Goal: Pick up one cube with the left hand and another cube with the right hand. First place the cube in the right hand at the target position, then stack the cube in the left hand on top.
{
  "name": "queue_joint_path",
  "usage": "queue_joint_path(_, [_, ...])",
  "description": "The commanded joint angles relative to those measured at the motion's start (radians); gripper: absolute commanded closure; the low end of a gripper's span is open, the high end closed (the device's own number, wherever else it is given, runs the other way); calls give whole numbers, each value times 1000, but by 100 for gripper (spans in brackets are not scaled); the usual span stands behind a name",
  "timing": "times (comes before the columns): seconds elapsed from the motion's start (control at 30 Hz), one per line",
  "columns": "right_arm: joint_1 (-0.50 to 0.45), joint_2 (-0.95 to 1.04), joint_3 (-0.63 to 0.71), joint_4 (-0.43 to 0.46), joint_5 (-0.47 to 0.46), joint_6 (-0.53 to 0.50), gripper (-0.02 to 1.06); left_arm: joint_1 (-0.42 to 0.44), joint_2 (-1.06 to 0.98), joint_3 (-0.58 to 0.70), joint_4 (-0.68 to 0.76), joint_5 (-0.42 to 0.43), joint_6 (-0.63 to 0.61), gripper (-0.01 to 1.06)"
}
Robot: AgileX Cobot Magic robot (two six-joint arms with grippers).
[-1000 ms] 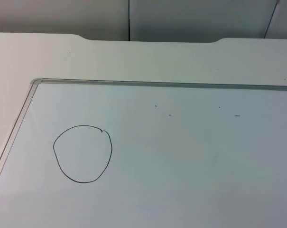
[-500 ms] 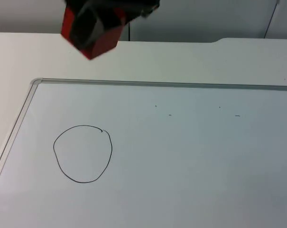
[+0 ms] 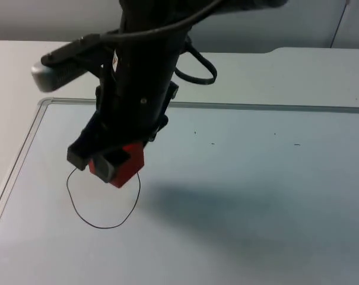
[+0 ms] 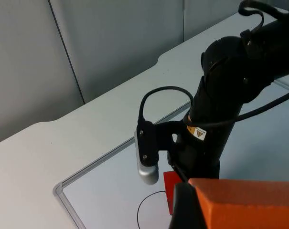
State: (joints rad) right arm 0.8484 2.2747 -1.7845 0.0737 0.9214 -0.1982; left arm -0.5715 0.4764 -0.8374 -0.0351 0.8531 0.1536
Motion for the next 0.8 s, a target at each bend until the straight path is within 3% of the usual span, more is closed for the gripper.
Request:
queue_joint_path(0.0, [9,4,-10,-8,2,7,105,1,-5,1,-8,-17,-7,105])
queue_joint_path(0.33, [44,59,-10,-74,-44,9,105,1,-5,1,-14,-17,-7,105])
queue_joint_path(0.77, [55,78,-10,-79,-153,17,105,1,-5,42,-21,-18,-7,105])
